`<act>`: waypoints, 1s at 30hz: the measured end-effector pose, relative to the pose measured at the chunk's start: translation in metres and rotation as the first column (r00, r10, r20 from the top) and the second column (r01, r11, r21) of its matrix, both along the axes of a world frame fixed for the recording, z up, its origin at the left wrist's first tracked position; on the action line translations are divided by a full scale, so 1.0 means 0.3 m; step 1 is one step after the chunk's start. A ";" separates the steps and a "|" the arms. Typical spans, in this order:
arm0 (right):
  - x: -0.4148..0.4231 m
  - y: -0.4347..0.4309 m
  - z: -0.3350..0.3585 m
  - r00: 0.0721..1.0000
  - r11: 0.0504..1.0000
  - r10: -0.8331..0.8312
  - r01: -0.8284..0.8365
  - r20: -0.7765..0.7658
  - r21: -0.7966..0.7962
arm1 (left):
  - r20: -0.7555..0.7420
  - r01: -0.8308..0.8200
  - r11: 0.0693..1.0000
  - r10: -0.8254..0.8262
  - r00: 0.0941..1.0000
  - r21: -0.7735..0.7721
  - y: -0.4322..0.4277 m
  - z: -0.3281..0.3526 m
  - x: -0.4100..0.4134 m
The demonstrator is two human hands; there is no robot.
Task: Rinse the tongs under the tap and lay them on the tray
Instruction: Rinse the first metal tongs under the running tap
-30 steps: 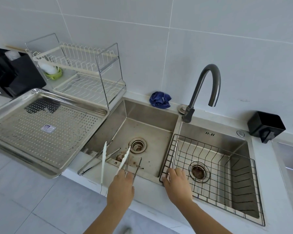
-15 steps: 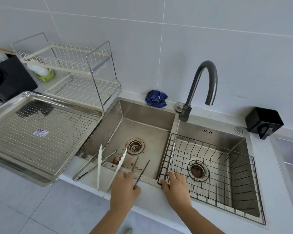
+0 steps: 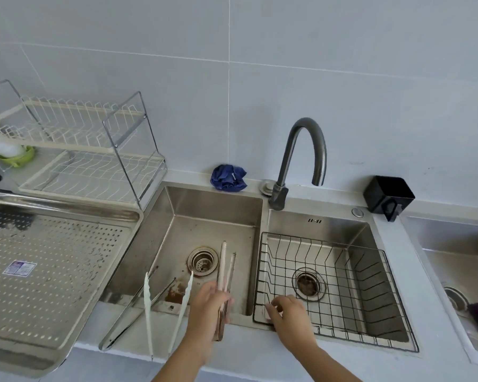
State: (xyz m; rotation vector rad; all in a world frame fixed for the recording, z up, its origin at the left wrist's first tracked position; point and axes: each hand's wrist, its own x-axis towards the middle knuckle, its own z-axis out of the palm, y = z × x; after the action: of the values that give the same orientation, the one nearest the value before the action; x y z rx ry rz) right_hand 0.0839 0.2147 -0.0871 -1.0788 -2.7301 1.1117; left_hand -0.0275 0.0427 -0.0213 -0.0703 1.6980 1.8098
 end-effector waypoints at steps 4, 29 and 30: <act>-0.010 0.026 0.013 0.999 0.998 -0.042 0.042 0.004 -0.036 | -0.012 0.022 1.000 -0.022 1.000 0.006 0.044 -0.011 -0.034; -0.631 0.547 0.322 0.866 0.783 -0.440 0.240 -0.239 -0.574 | -0.109 -0.030 0.999 0.027 0.994 -0.025 0.267 0.039 -0.200; -0.645 0.544 0.319 0.850 0.769 -0.468 0.257 -0.243 -0.585 | -0.108 -0.020 1.000 0.018 0.994 -0.022 0.260 0.042 -0.208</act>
State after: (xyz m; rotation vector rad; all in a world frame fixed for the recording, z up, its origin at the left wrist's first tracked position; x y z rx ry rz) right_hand -0.1095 0.3781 0.0087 -1.2130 -1.8328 1.8252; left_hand -0.0899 0.1209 -0.0088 0.0012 1.7986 1.8374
